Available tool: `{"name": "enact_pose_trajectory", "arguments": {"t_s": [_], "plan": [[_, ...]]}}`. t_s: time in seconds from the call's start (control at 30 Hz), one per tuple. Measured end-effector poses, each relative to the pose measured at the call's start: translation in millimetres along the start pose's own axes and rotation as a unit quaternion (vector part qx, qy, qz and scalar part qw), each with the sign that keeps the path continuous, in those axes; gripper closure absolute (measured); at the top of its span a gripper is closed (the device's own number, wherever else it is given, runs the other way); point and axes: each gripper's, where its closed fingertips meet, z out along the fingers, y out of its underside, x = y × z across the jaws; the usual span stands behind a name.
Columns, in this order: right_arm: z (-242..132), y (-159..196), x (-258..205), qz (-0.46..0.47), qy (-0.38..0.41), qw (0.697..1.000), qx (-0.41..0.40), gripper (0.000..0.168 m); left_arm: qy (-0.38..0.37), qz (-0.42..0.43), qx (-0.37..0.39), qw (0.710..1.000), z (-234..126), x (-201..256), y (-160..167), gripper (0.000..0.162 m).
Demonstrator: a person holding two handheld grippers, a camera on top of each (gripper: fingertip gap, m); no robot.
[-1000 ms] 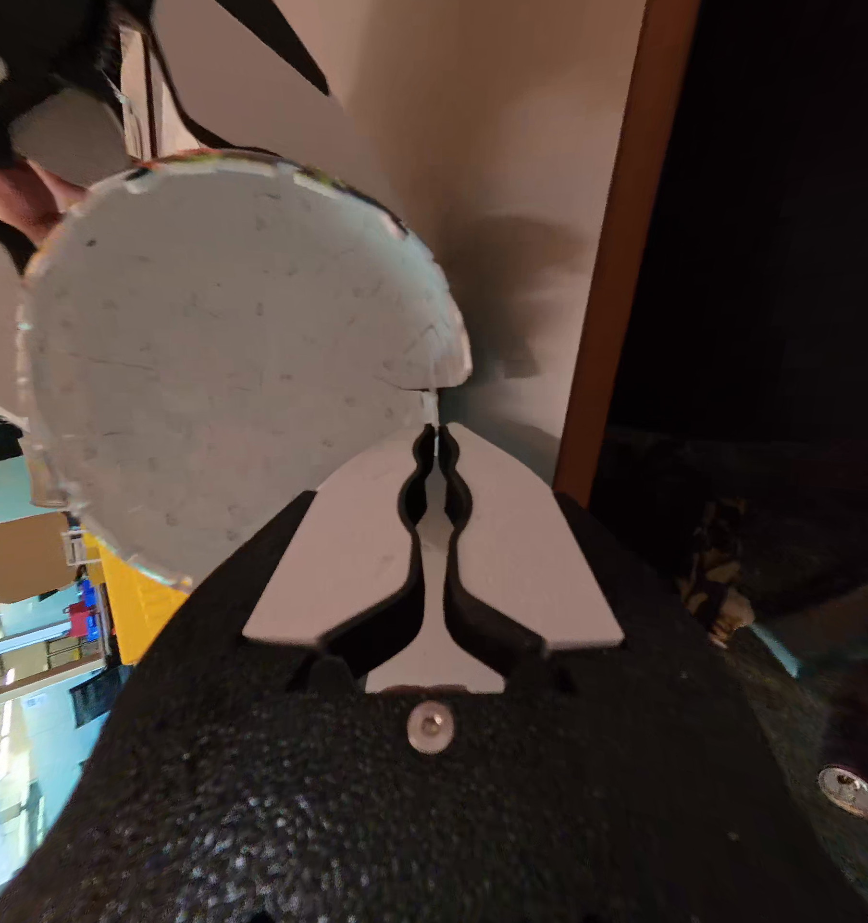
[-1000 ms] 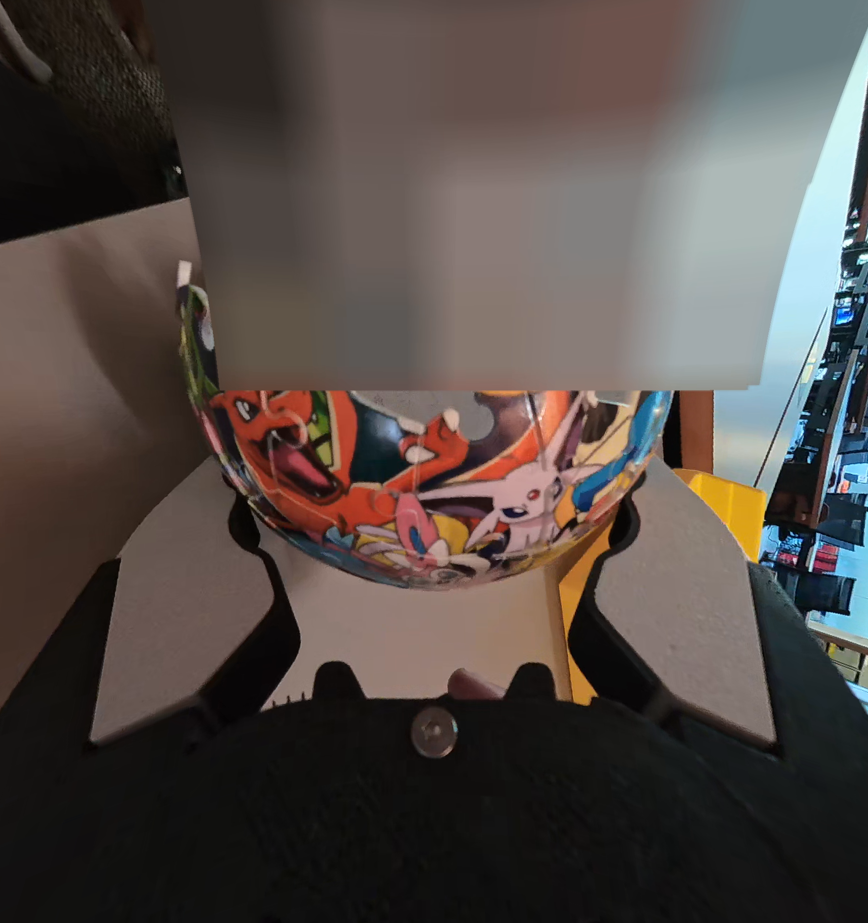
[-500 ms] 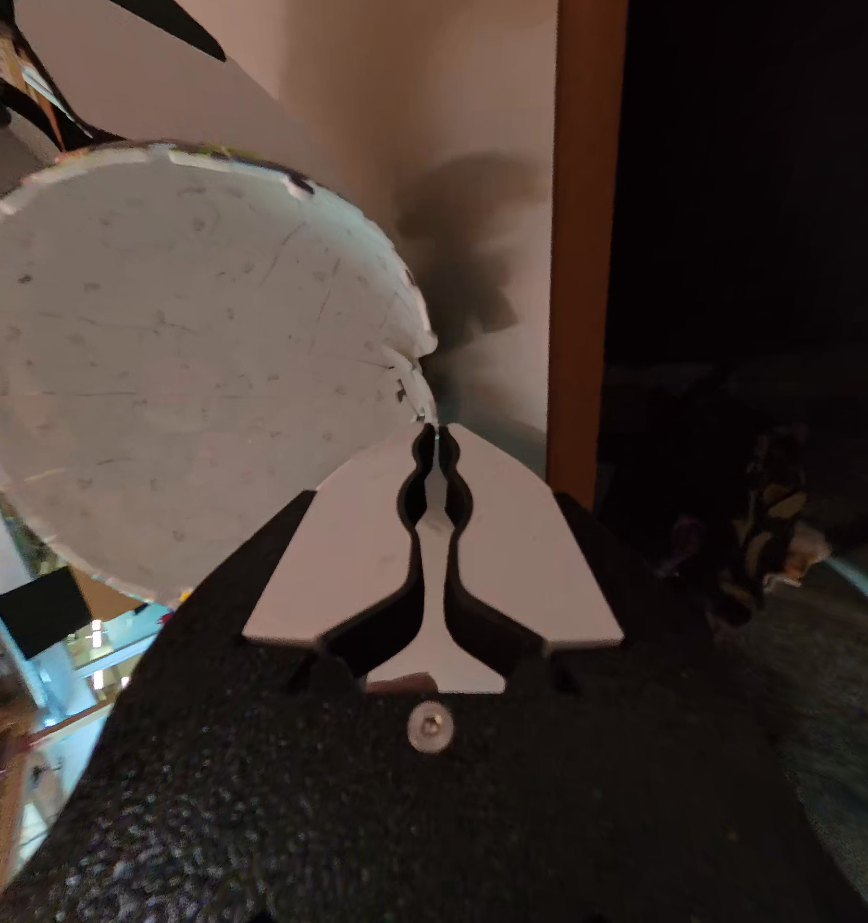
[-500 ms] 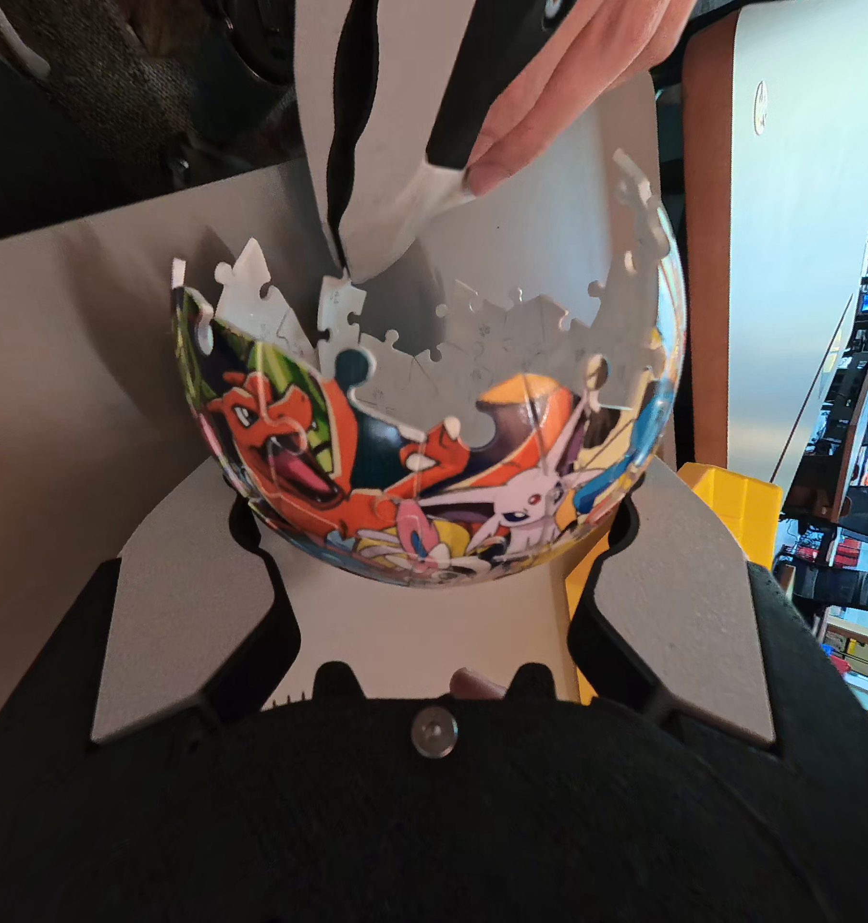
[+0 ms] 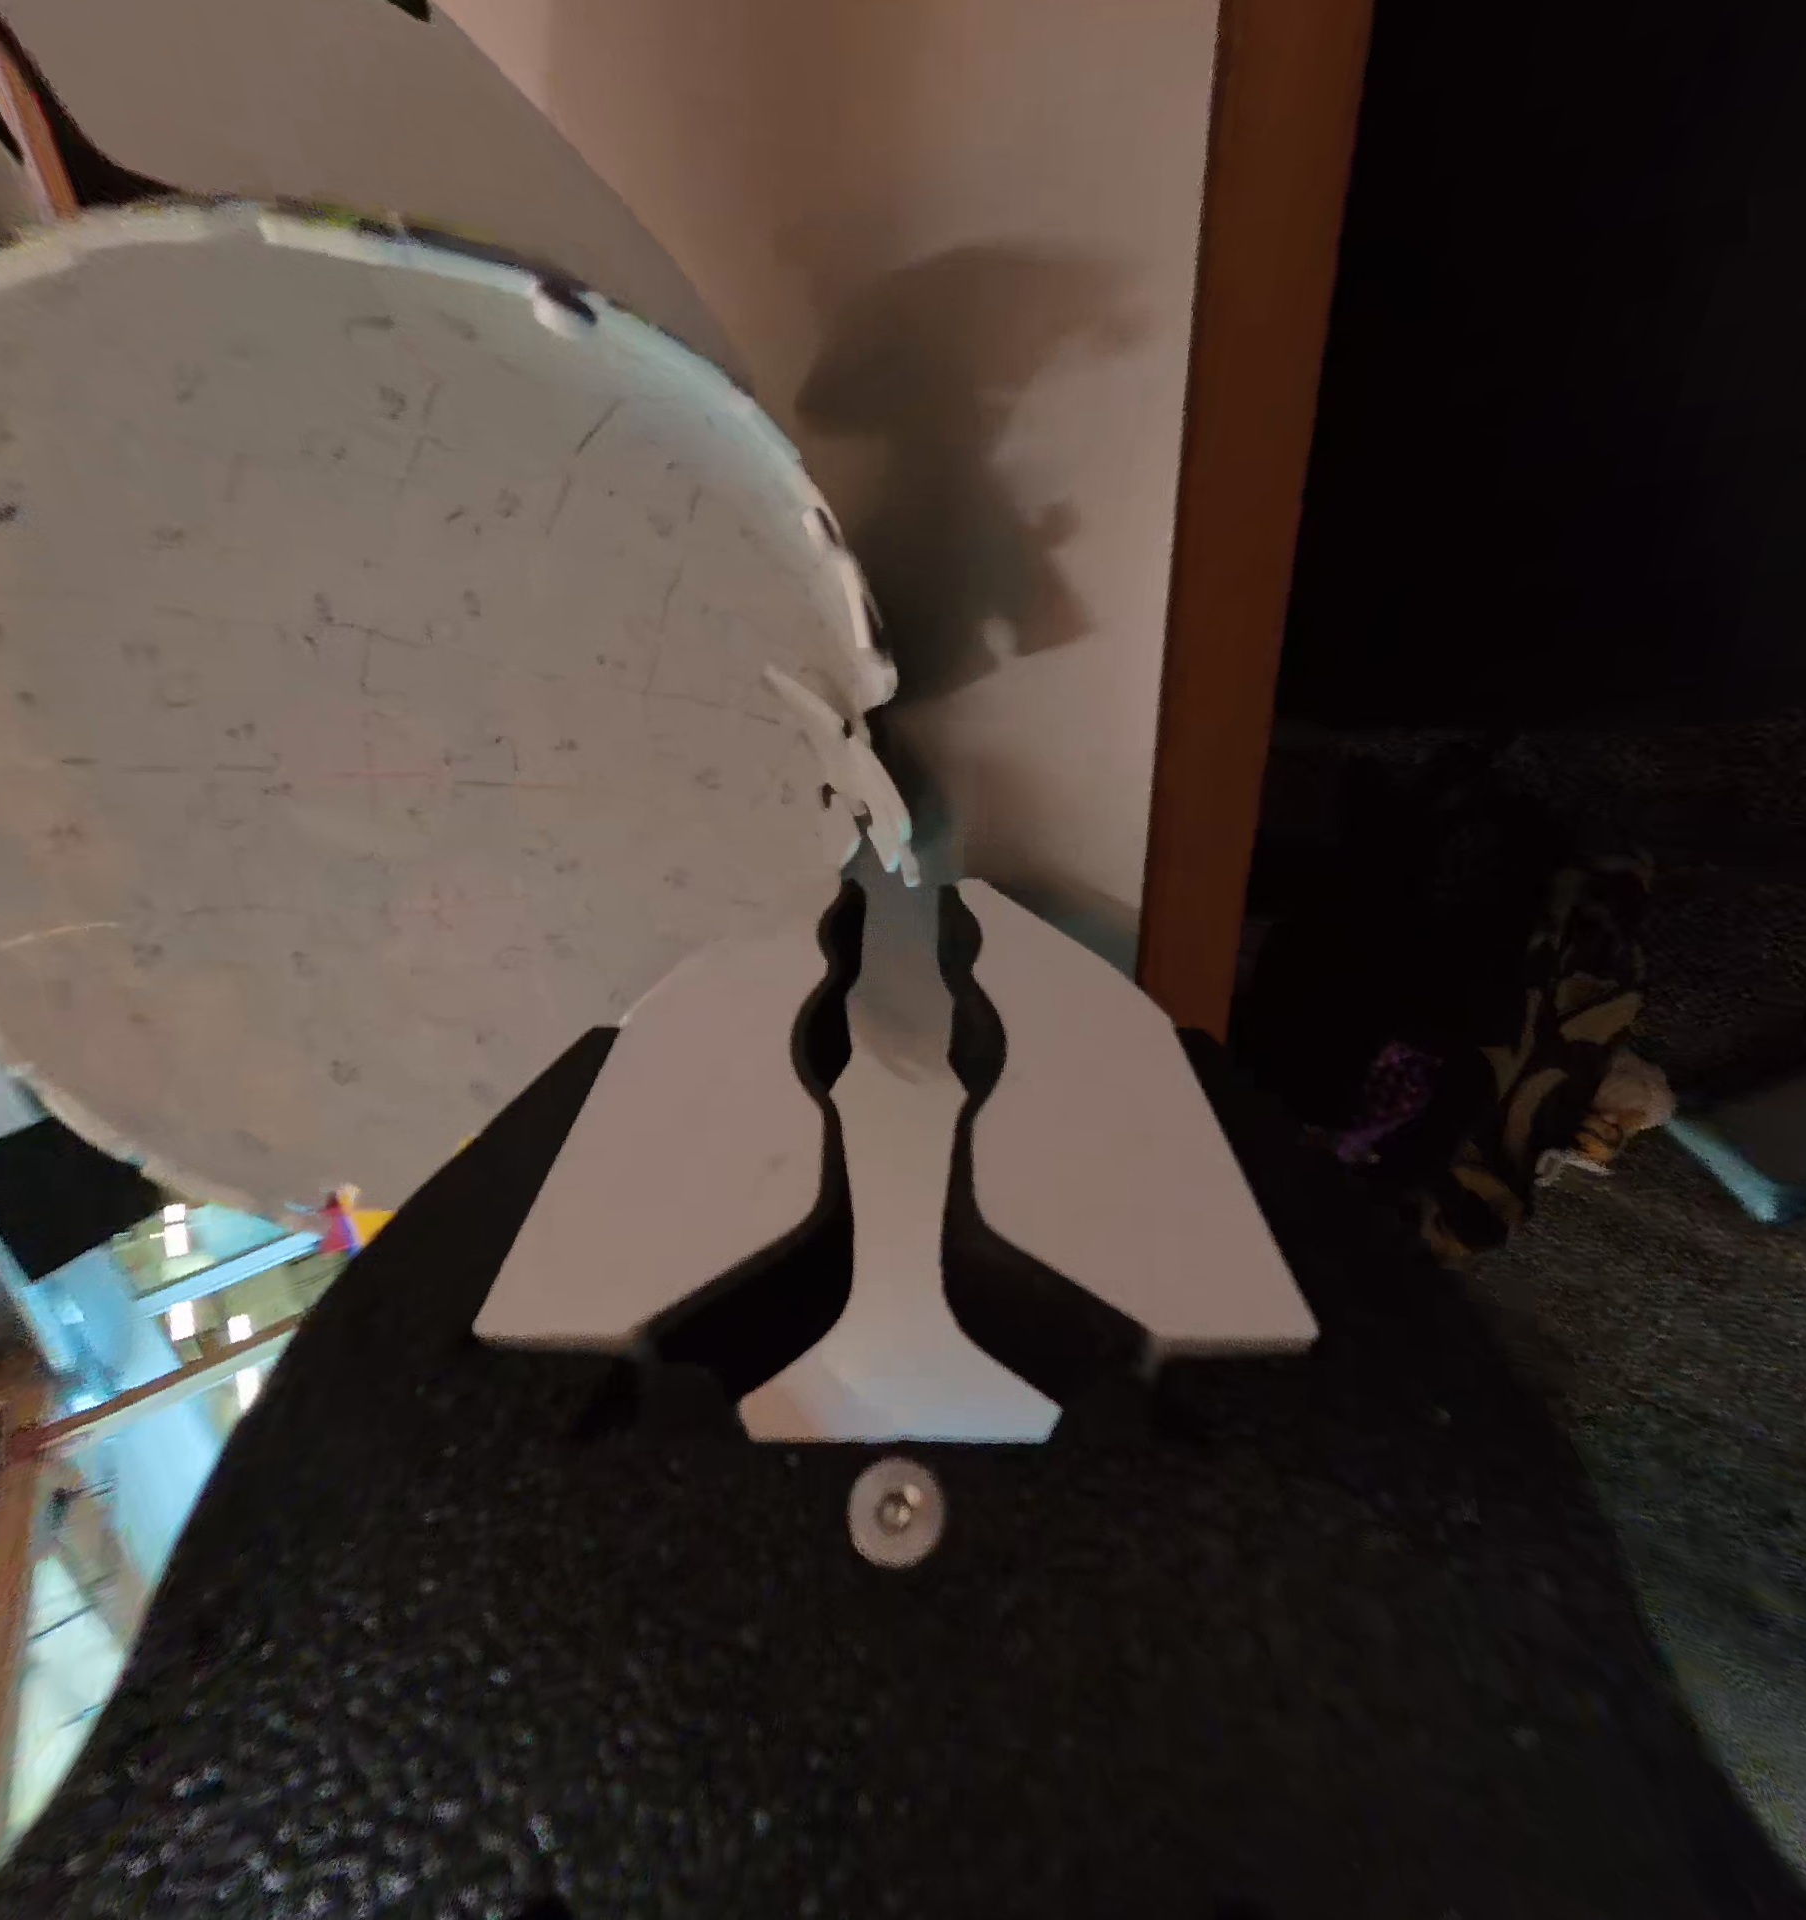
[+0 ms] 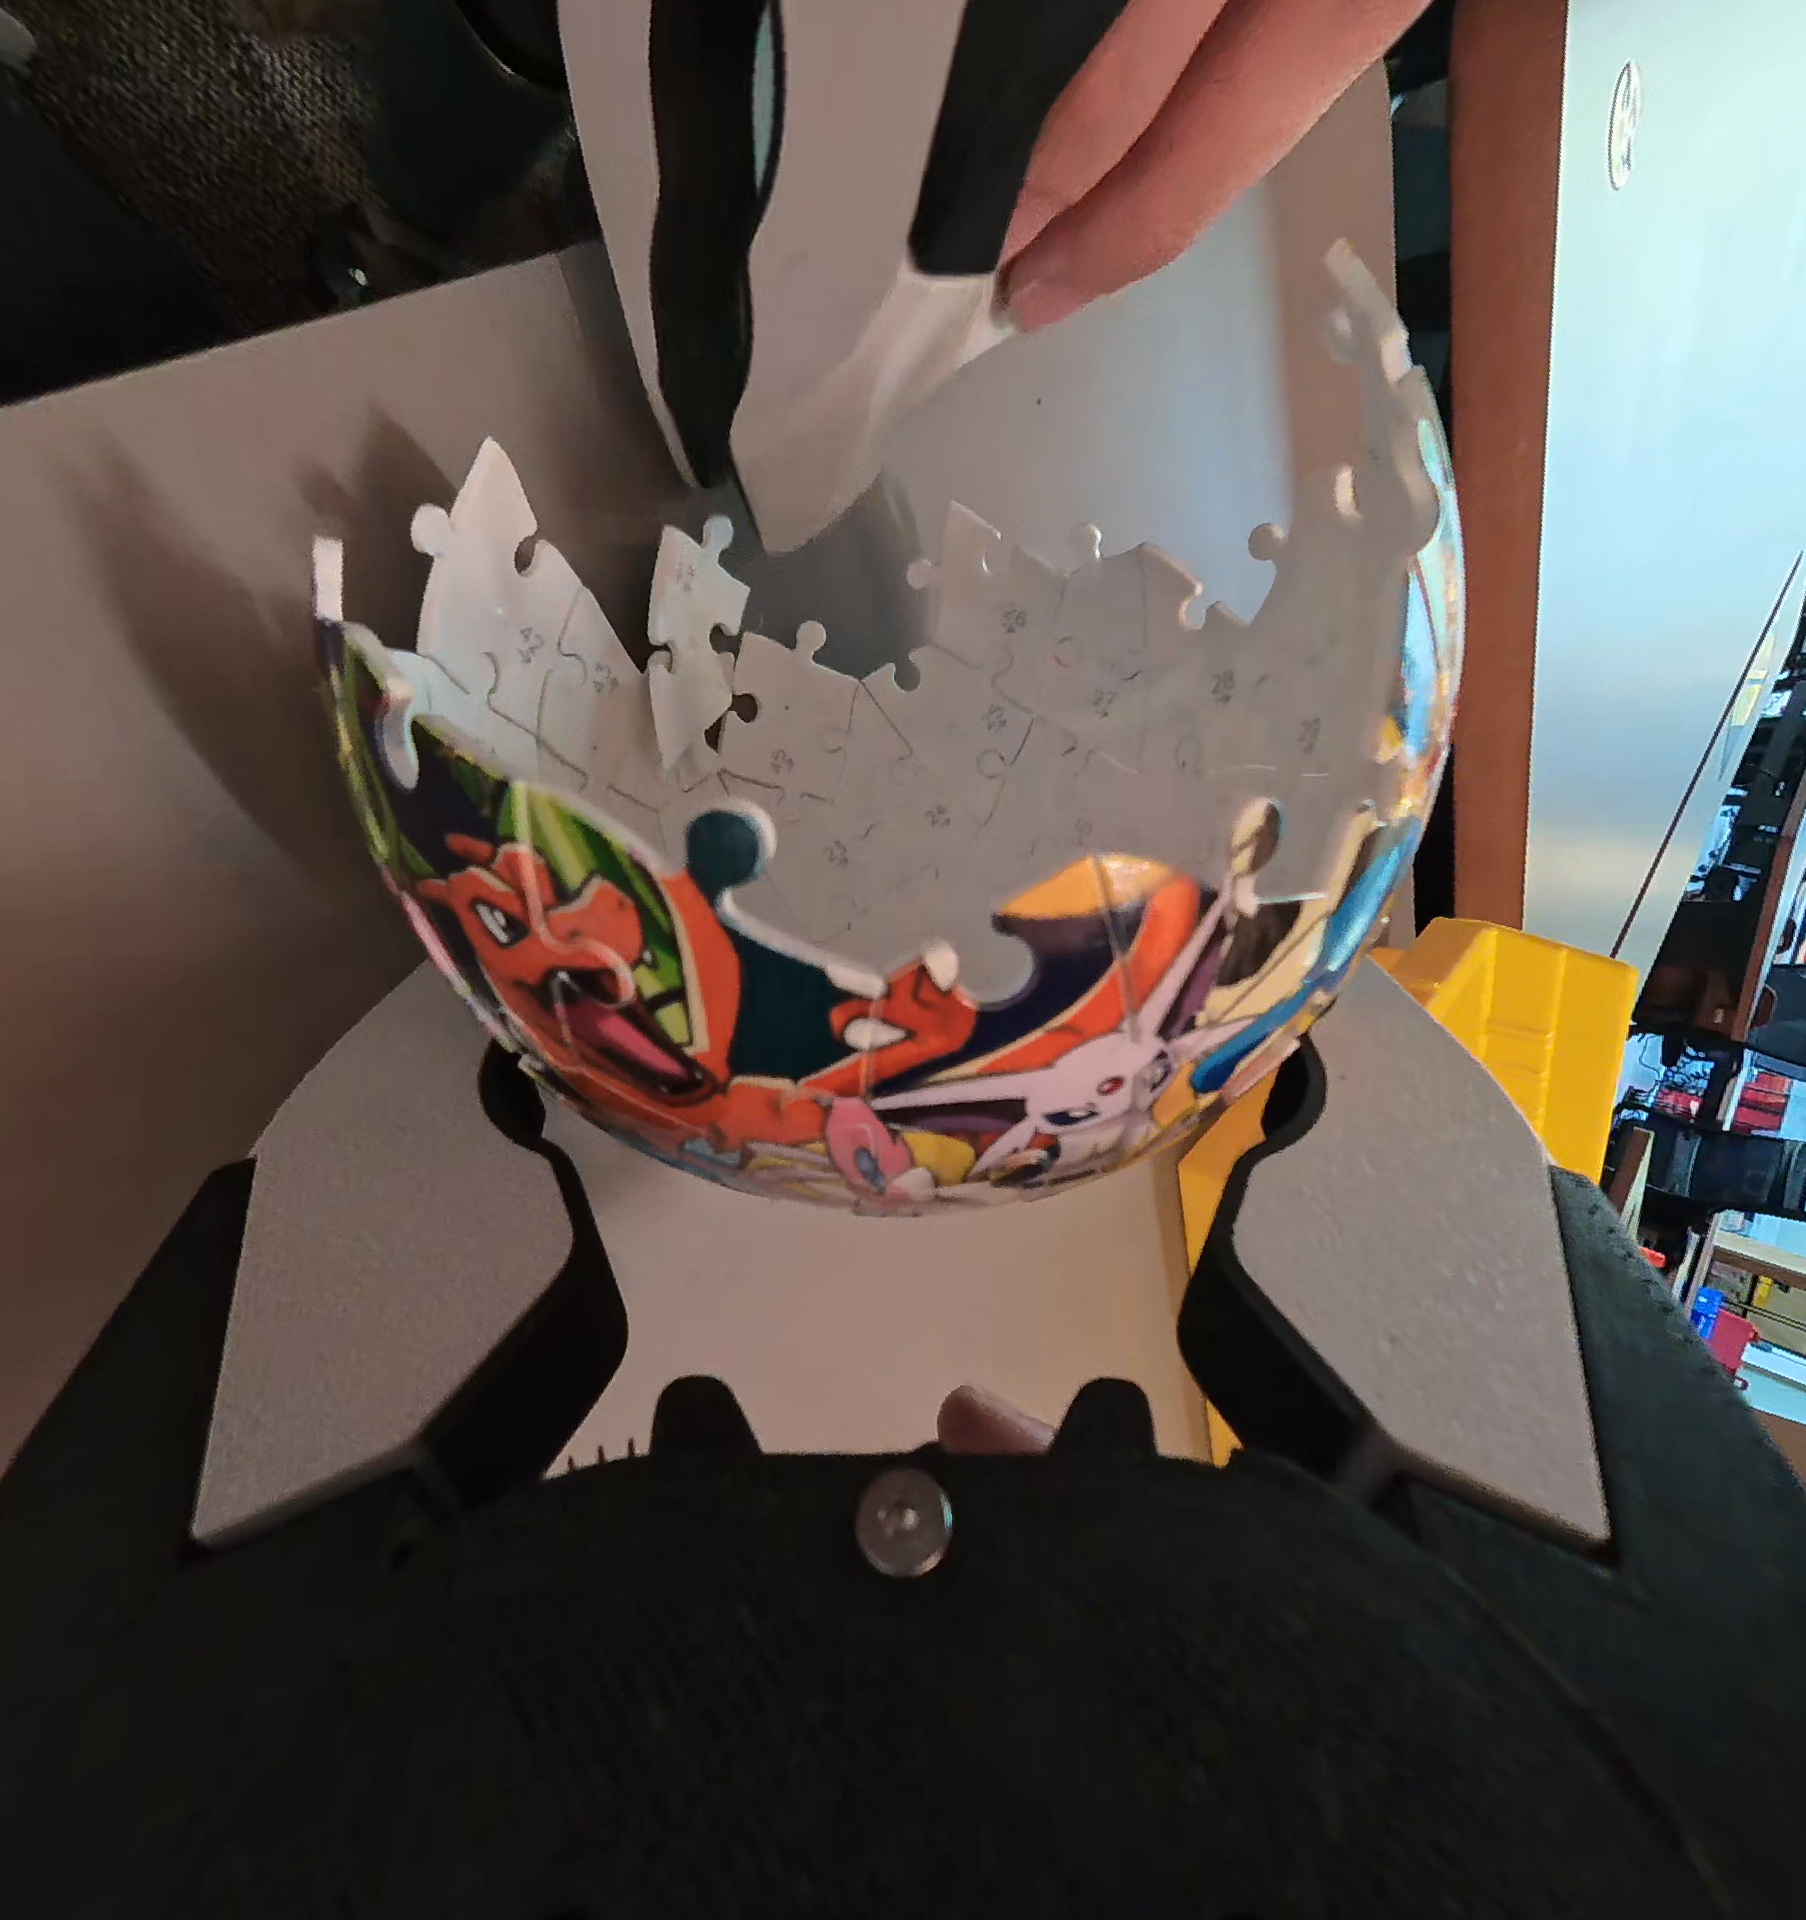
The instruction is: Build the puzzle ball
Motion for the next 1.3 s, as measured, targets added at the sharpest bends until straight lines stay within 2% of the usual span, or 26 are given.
{"name": "enact_pose_trajectory", "arguments": {"t_s": [0.1,0.2,0.27,0.4,0.57,0.8,0.9,1.0,1.17,1.3], "plan": [[0,-1,0,-0.003,0.004,1.000,-0.004,0.031,0.020,-0.105,0.055,0.993,-12,-4,-7,0.144],[0,-3,0,-0.004,0.011,1.000,-0.003,0.031,-0.004,-0.250,0.113,0.962,-12,-22,-13,0.146],[-1,-4,0,-0.006,0.016,1.000,-0.006,0.031,-0.025,-0.300,0.095,0.949,-3,-27,-3,0.146],[0,0,1,-0.001,0.024,0.999,-0.026,0.031,-0.019,-0.309,0.006,0.951,12,-14,15,0.150],[-2,-3,1,-0.002,0.041,0.998,-0.045,0.032,-0.012,-0.312,-0.022,0.950,11,-5,10,0.160],[-3,-15,1,-0.033,0.056,0.996,-0.060,0.033,-0.008,-0.356,-0.030,0.934,9,0,4,0.162],[-2,-19,2,-0.041,0.052,0.996,-0.060,0.033,-0.010,-0.396,-0.031,0.918,9,-1,7,0.158],[0,-21,3,-0.044,0.051,0.996,-0.063,0.033,-0.038,-0.447,-0.050,0.893,6,-5,19,0.144],[0,-22,4,-0.037,0.061,0.995,-0.067,0.033,-0.079,-0.492,0.014,0.867,1,-17,13,0.125],[0,-22,3,-0.032,0.067,0.995,-0.072,0.033,-0.049,-0.577,0.020,0.815,7,-14,18,0.123]]}}
